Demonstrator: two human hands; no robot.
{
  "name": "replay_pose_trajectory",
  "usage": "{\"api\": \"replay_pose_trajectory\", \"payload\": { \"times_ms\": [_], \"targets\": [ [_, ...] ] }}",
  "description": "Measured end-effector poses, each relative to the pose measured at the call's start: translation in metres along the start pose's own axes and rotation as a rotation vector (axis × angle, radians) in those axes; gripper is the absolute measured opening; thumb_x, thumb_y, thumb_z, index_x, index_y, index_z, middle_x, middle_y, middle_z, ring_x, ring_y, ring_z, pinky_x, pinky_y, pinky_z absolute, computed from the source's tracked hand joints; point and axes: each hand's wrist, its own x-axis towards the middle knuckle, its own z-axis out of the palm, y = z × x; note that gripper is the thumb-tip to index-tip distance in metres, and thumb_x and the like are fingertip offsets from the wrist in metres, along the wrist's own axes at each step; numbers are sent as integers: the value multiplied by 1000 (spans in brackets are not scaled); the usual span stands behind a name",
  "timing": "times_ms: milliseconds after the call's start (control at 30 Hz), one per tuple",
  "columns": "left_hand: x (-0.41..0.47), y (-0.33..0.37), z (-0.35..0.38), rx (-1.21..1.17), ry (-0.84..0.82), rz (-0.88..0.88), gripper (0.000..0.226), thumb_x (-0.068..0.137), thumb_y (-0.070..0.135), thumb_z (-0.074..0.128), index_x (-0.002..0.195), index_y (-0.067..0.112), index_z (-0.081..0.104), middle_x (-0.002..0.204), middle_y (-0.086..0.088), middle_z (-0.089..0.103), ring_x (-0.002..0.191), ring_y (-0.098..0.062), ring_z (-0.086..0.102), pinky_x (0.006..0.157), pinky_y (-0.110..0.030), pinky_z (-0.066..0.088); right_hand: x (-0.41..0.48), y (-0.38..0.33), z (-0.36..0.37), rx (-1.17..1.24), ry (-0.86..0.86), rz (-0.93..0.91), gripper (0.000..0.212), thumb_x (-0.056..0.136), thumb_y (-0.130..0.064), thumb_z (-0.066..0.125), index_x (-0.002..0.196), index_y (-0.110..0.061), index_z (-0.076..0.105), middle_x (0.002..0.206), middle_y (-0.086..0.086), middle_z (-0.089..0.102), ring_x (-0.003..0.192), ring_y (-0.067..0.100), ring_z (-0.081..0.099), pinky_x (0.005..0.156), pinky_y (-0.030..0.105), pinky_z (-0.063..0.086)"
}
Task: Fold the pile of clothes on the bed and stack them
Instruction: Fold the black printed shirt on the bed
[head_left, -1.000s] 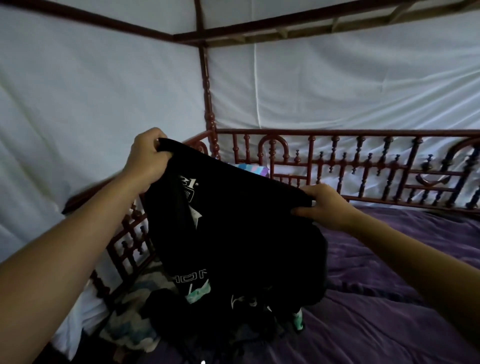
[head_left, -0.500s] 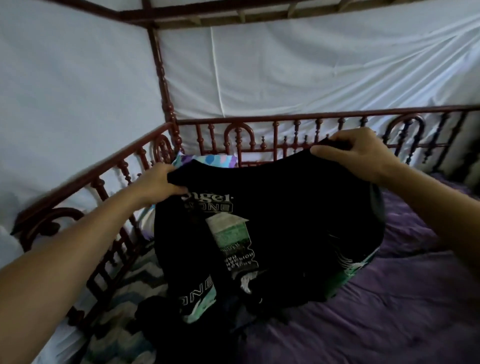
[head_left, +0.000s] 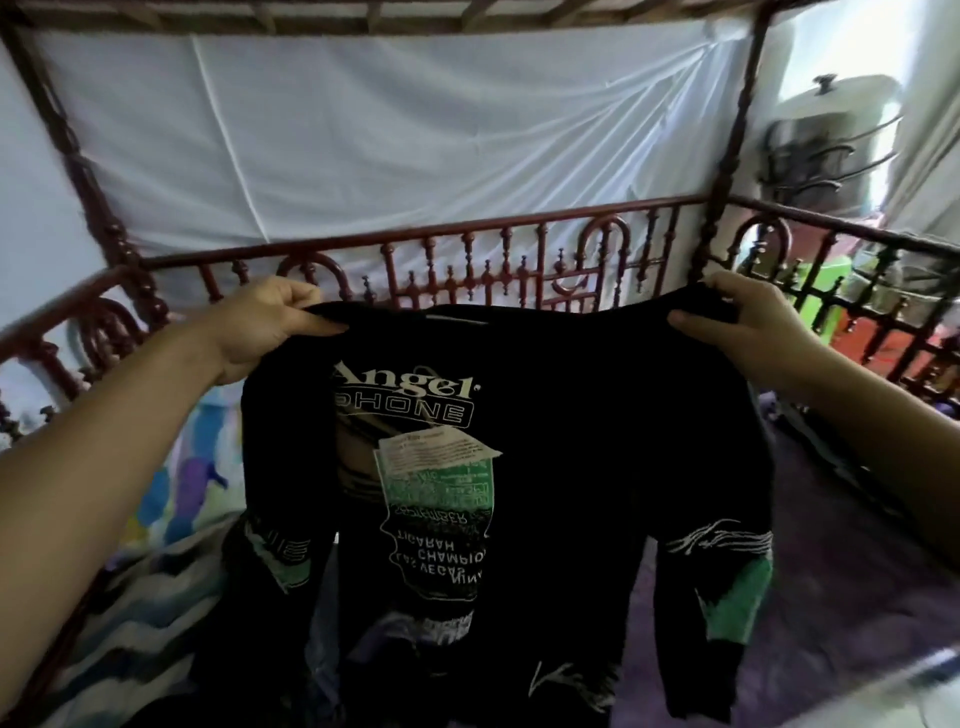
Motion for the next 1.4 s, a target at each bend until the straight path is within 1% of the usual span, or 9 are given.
{"api": "replay_pose_trajectory", "payload": {
  "times_ms": [100, 267, 367, 500, 633, 833, 967, 1133, 1400],
  "targets": [
    [26, -11, 27, 147, 45, 23, 30, 80, -2, 68, 65, 13, 47, 54, 7, 52, 47, -2, 52, 48, -14, 45, -25, 12, -14, -112, -99, 118, 27, 73, -42, 72, 78, -17, 67, 63, -11, 64, 57, 3, 57, 54, 19, 45],
    [66, -21, 89, 717, 288, 131, 12, 89, 16, 65, 97, 10, 71, 84, -17, 68, 84, -29, 65, 73, -38, 49, -68, 49, -29, -207, -456, 406, 38, 79, -49, 66, 67, -13, 68, 57, -8, 55, 53, 6, 52, 53, 23, 39],
    [82, -18, 132, 859, 463, 141, 18, 93, 23, 55, 96, 12, 69, 88, -24, 65, 87, -43, 63, 68, -44, 48, -91, 78, -31, -93, -464, 458, 46, 89, -40, 63, 85, 5, 63, 72, 3, 55, 66, 17, 51, 63, 33, 39],
    [111, -23, 181, 928, 521, 139, 20, 95, 20, 48, 99, 12, 66, 95, -29, 63, 90, -49, 59, 67, -43, 42, -110, 112, -39, 63, -392, 472, 28, 94, -27, 61, 78, -4, 65, 63, -6, 53, 54, 7, 48, 49, 23, 37],
    [149, -32, 233, 902, 444, 15, 28, 95, 21, 43, 112, 18, 66, 111, -26, 63, 102, -48, 57, 85, -49, 46, -119, 159, -54, 159, -295, 561, 30, 95, -19, 59, 88, 9, 64, 70, 4, 49, 62, 16, 45, 51, 26, 33],
    [234, -47, 334, 779, 278, 33, 26, 95, 11, 43, 103, 7, 68, 103, -25, 65, 94, -43, 59, 74, -40, 44, -126, 242, -95, 183, -162, 735, 31, 95, -22, 60, 89, 9, 64, 69, 4, 49, 59, 15, 45, 52, 28, 33],
    [314, -50, 439, 603, 193, 80, 28, 93, 6, 46, 108, 4, 69, 110, -25, 66, 101, -41, 60, 86, -39, 45, -125, 306, -141, 144, -49, 878, 34, 95, -22, 60, 91, 11, 63, 71, 7, 50, 65, 21, 45, 57, 33, 33],
    [386, -39, 563, 482, 48, 99, 26, 92, 6, 48, 103, 8, 71, 106, -17, 69, 100, -35, 63, 79, -31, 44, -126, 375, -205, 124, 106, 1036, 23, 94, -24, 61, 76, -12, 71, 67, 3, 58, 62, 21, 52, 57, 31, 39],
    [454, -32, 715, 487, -130, 151, 25, 91, 9, 50, 103, 8, 72, 107, -17, 70, 103, -34, 62, 86, -32, 44, -132, 517, -288, -92, 254, 1177, 30, 95, -28, 58, 86, 0, 68, 71, 10, 62, 65, 21, 55, 63, 37, 42]
  ]
}}
